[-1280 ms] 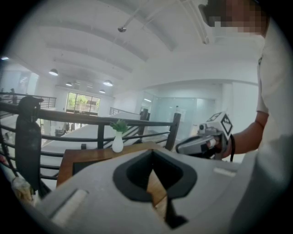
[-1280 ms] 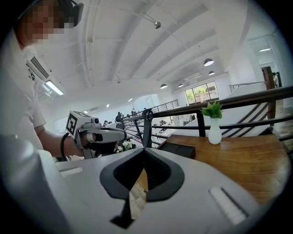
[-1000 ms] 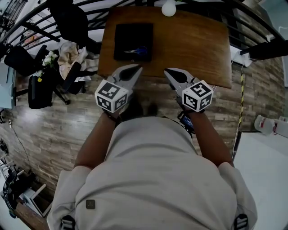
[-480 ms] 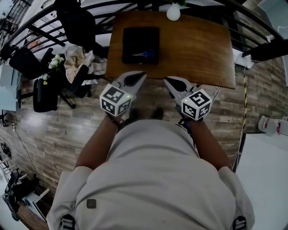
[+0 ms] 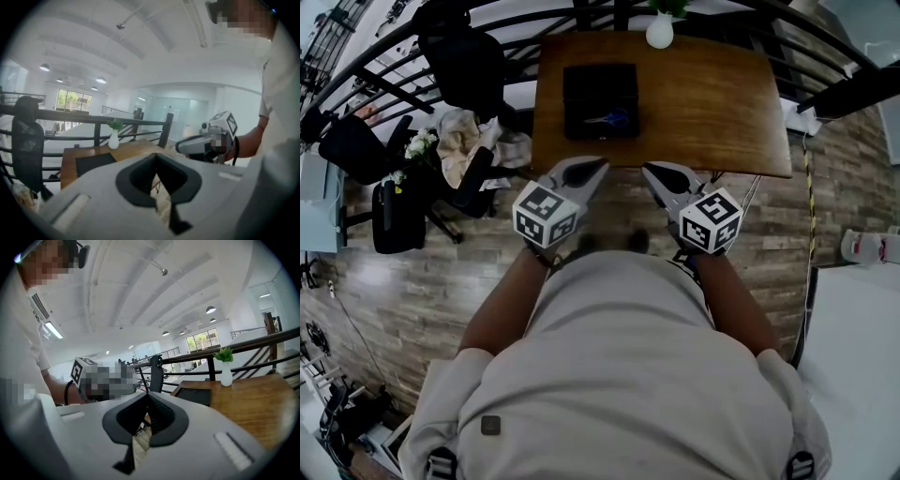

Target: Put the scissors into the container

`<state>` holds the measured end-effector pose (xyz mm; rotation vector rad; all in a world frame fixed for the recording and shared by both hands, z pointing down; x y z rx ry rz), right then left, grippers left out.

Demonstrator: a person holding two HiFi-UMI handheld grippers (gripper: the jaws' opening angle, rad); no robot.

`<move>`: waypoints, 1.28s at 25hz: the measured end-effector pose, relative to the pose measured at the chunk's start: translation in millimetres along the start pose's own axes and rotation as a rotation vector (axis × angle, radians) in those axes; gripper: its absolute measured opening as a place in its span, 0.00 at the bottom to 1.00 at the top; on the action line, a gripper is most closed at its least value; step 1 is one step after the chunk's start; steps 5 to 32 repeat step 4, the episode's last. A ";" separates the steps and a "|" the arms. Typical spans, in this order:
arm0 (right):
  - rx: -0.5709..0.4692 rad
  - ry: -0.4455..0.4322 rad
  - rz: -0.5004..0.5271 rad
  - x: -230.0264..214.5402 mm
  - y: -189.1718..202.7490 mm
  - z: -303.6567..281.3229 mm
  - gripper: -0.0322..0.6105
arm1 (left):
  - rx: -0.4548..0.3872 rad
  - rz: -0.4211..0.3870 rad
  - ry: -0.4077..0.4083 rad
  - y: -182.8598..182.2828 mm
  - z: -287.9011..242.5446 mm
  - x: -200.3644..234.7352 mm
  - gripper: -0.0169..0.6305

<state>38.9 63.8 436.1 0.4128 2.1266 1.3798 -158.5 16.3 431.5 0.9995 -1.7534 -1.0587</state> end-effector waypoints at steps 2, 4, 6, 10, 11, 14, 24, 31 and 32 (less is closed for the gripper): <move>-0.001 0.005 0.001 10.6 0.0 -4.3 0.06 | 0.001 -0.001 0.009 1.7 9.4 1.7 0.03; -0.002 0.009 0.001 21.5 -0.3 -9.4 0.06 | 0.002 0.000 0.018 3.2 19.2 3.9 0.03; -0.002 0.009 0.001 21.5 -0.3 -9.4 0.06 | 0.002 0.000 0.018 3.2 19.2 3.9 0.03; -0.002 0.009 0.001 21.5 -0.3 -9.4 0.06 | 0.002 0.000 0.018 3.2 19.2 3.9 0.03; -0.002 0.009 0.001 21.5 -0.3 -9.4 0.06 | 0.002 0.000 0.018 3.2 19.2 3.9 0.03; -0.002 0.009 0.001 21.5 -0.3 -9.4 0.06 | 0.002 0.000 0.018 3.2 19.2 3.9 0.03; -0.002 0.009 0.001 21.5 -0.3 -9.4 0.06 | 0.002 0.000 0.018 3.2 19.2 3.9 0.03; -0.002 0.009 0.001 21.5 -0.3 -9.4 0.06 | 0.002 0.000 0.018 3.2 19.2 3.9 0.03; -0.002 0.009 0.001 21.5 -0.3 -9.4 0.06 | 0.002 0.000 0.018 3.2 19.2 3.9 0.03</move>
Point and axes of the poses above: the fingertips, and each gripper's own axes: z backward along the fingers, x to its left, y out of its underside, the point moved 9 cm from there along z, backward along the fingers, and after that the axes turned 7 degrees about y, right-handed, at the moved point
